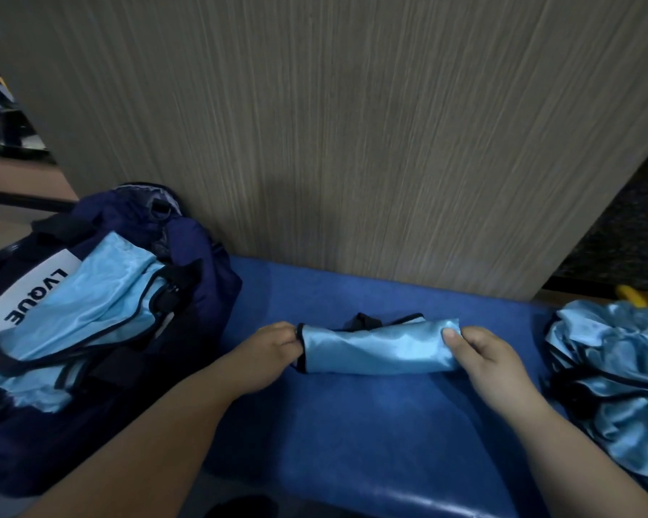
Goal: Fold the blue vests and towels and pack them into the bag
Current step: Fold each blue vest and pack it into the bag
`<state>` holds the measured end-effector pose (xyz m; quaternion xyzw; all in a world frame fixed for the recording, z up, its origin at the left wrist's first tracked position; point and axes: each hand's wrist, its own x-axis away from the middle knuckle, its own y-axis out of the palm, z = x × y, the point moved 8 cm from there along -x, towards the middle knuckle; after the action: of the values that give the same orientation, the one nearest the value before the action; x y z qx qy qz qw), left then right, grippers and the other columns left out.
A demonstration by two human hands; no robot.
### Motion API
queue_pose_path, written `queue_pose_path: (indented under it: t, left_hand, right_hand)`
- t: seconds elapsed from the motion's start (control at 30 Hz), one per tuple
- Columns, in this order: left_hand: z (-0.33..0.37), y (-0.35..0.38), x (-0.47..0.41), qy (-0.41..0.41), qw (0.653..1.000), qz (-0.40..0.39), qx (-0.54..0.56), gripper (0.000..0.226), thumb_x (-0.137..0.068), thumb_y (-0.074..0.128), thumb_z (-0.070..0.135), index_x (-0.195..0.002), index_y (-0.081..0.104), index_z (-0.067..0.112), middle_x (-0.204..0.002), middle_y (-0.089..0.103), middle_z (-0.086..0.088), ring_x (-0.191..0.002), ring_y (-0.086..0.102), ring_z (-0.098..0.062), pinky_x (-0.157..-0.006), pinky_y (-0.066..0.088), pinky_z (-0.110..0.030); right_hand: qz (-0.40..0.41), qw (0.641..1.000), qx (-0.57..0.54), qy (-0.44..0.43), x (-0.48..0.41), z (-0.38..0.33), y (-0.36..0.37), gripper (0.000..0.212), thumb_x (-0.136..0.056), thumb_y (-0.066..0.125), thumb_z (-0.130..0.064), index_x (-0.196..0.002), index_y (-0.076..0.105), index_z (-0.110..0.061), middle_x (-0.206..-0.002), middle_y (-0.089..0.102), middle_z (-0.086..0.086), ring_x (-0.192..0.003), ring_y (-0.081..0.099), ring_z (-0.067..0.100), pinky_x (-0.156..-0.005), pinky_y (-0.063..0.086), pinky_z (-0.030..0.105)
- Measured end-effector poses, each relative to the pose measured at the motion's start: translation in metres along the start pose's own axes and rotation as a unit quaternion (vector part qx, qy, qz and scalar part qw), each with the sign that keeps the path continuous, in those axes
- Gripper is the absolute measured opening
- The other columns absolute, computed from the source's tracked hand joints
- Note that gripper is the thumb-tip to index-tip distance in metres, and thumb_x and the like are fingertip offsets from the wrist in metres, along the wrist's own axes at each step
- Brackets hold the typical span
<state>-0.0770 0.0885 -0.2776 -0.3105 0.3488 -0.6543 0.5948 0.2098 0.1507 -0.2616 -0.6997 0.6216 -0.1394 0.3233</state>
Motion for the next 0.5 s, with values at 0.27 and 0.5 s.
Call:
queue_pose_path:
  t: [0.27, 0.5]
  left_hand:
    - [-0.018, -0.011, 0.01, -0.164, 0.969, 0.141, 0.119, 0.004, -0.089, 0.053, 0.021, -0.093, 0.054, 0.02, -0.095, 0.056, 0.005, -0.089, 0.055, -0.016, -0.08, 0.044, -0.03]
    - [0.002, 0.011, 0.012, -0.152, 0.977, 0.045, 0.141, 0.059, -0.09, 0.036, 0.07, -0.126, 0.047, 0.025, -0.119, 0.054, 0.005, -0.113, 0.052, -0.016, -0.093, 0.037, -0.028]
  right_hand:
    - [0.003, 0.995, 0.031, 0.091, 0.006, 0.002, 0.01, 0.049, -0.093, 0.061, -0.037, -0.053, 0.044, -0.013, -0.045, 0.058, -0.001, -0.046, 0.049, 0.008, -0.055, 0.038, 0.027]
    - [-0.005, 0.977, -0.127, 0.171, 0.012, 0.006, 0.021, 0.04, -0.094, 0.062, -0.033, -0.077, 0.053, 0.003, -0.064, 0.069, 0.015, -0.051, 0.067, 0.019, -0.056, 0.055, 0.033]
